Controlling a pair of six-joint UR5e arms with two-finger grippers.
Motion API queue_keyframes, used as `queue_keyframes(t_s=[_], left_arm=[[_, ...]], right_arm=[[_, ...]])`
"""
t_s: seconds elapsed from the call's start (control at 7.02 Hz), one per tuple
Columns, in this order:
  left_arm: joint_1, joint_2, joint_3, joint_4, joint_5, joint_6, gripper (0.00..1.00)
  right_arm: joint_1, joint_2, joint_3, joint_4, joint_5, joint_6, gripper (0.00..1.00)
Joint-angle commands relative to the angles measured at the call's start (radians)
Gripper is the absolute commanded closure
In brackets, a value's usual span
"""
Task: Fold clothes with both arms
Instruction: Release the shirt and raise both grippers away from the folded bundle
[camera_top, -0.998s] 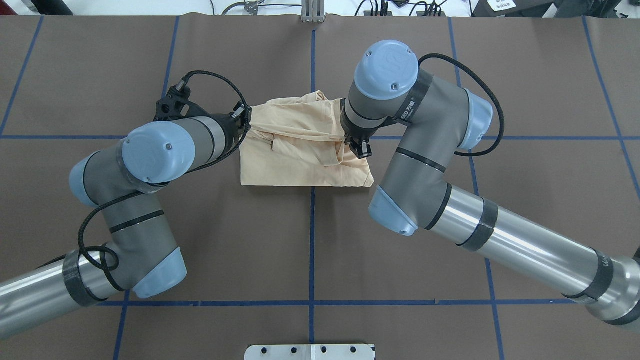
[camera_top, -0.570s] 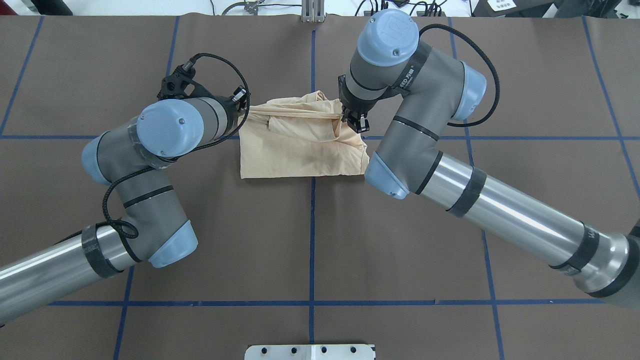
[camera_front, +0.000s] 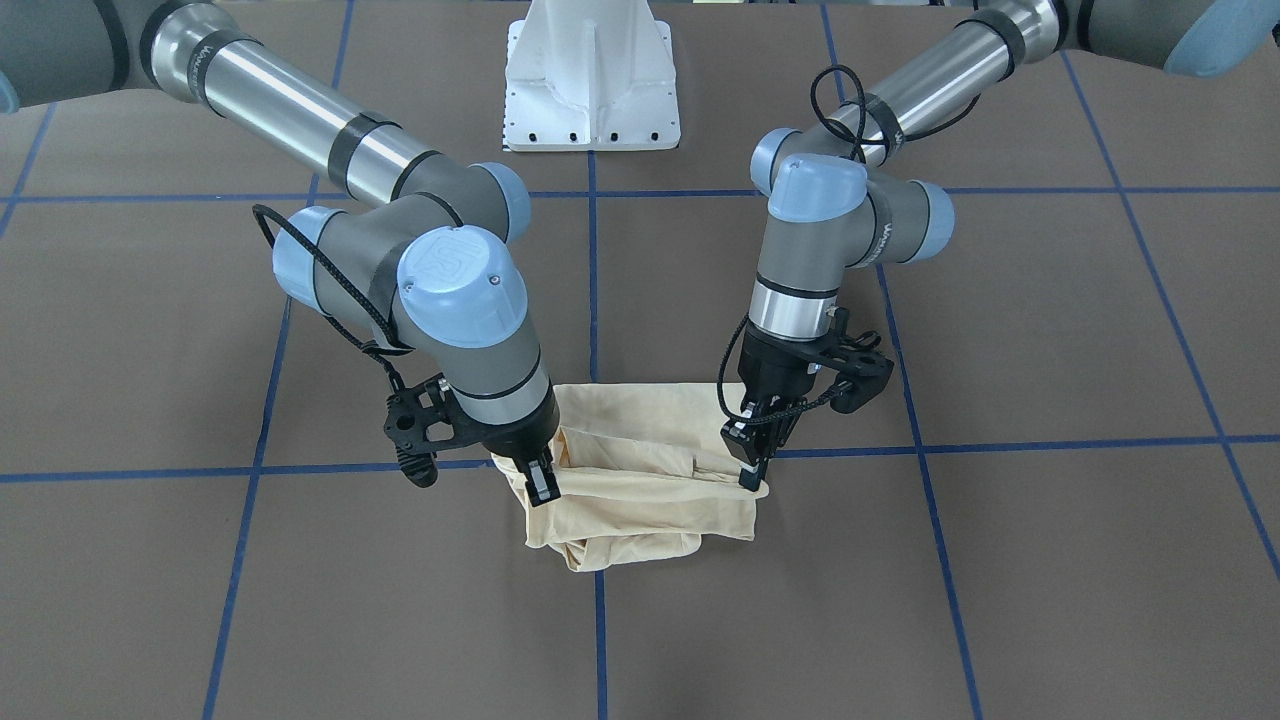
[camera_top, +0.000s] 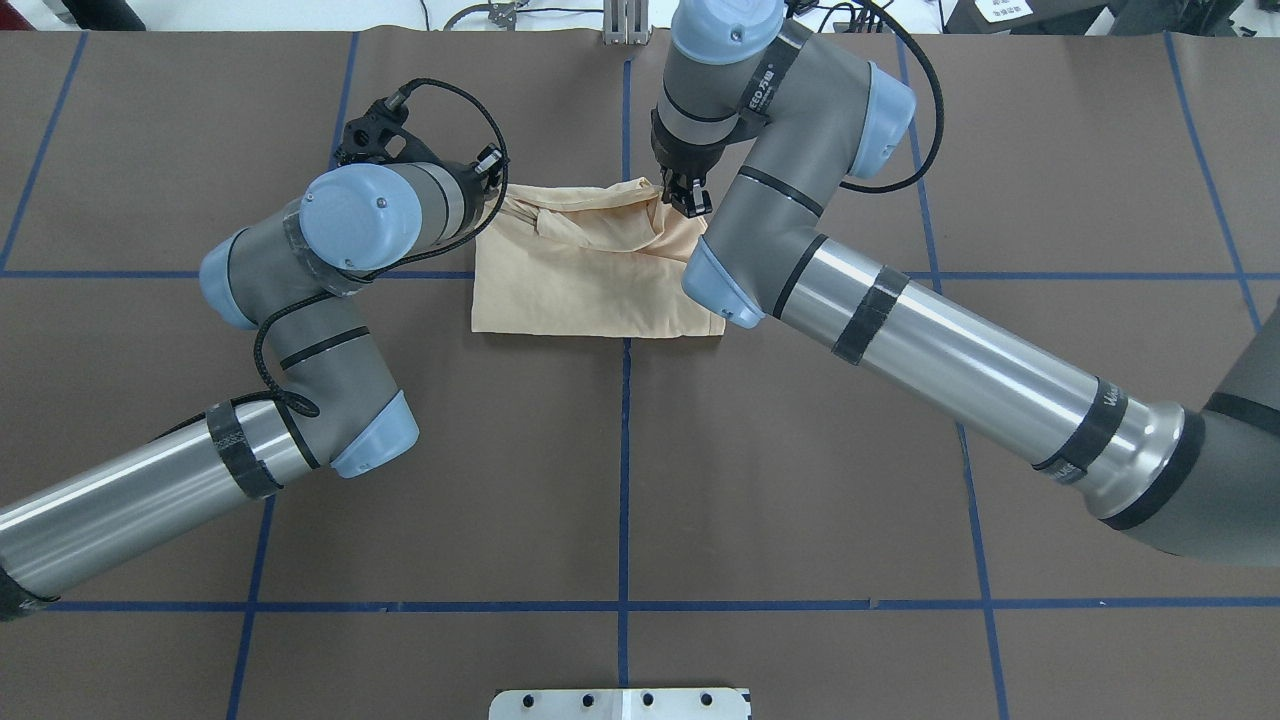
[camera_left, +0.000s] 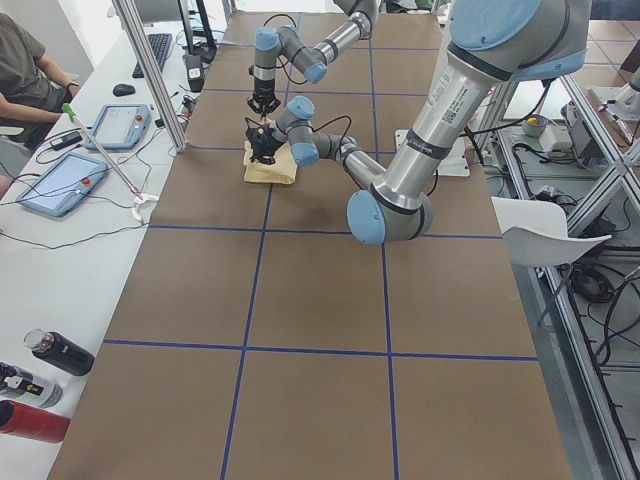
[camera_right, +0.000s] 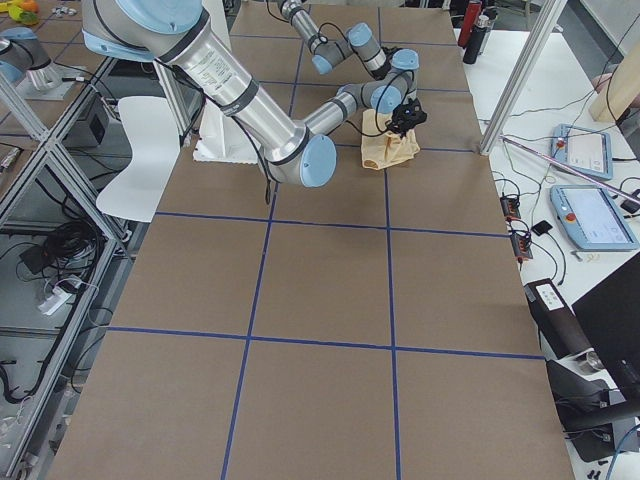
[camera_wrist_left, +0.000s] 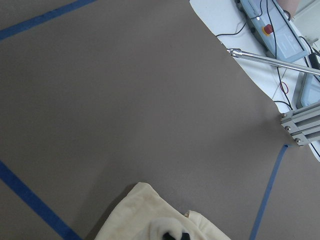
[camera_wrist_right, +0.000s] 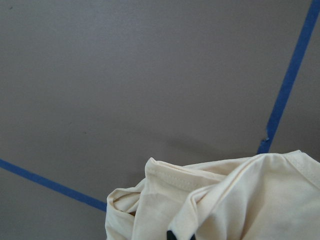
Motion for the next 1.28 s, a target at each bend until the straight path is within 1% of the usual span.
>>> queue_keyframes(t_s=[0.0, 0.14, 0.29, 0.43, 0.57, 0.71, 0.86, 1.0, 1.14], left_arm=[[-0.021, -0.026, 0.032, -0.019, -0.051, 0.003, 1.0], [-0.027, -0.028, 0.059, -0.043, -0.054, 0.003, 1.0], [-0.048, -0.047, 0.097, -0.069, -0.085, 0.005, 0.86], [-0.058, -0.07, 0.14, -0.085, -0.093, 0.006, 0.73], [-0.061, -0.101, 0.182, -0.091, -0.094, 0.015, 0.62], [-0.106, -0.109, 0.234, -0.15, -0.102, 0.075, 0.53], [-0.145, -0.109, 0.246, -0.169, -0.169, 0.092, 0.53], [-0.147, -0.109, 0.244, -0.169, -0.175, 0.094, 0.53], [-0.148, -0.106, 0.237, -0.168, -0.188, 0.114, 0.53]], right_arm=[[0.002, 0.021, -0.08, 0.055, -0.007, -0.001, 1.0], [0.011, 0.021, -0.11, 0.078, -0.007, -0.001, 1.0], [0.02, 0.021, -0.119, 0.08, -0.007, -0.003, 0.96], [0.026, 0.028, -0.127, 0.089, -0.008, -0.003, 0.55], [0.031, 0.069, -0.172, 0.094, -0.013, -0.003, 0.01], [0.057, 0.097, -0.262, 0.184, -0.023, -0.012, 0.0], [0.075, 0.111, -0.306, 0.216, -0.022, -0.033, 0.0], [0.071, 0.119, -0.305, 0.215, -0.017, -0.036, 0.0], [0.063, 0.105, -0.271, 0.212, -0.016, -0.047, 0.0]])
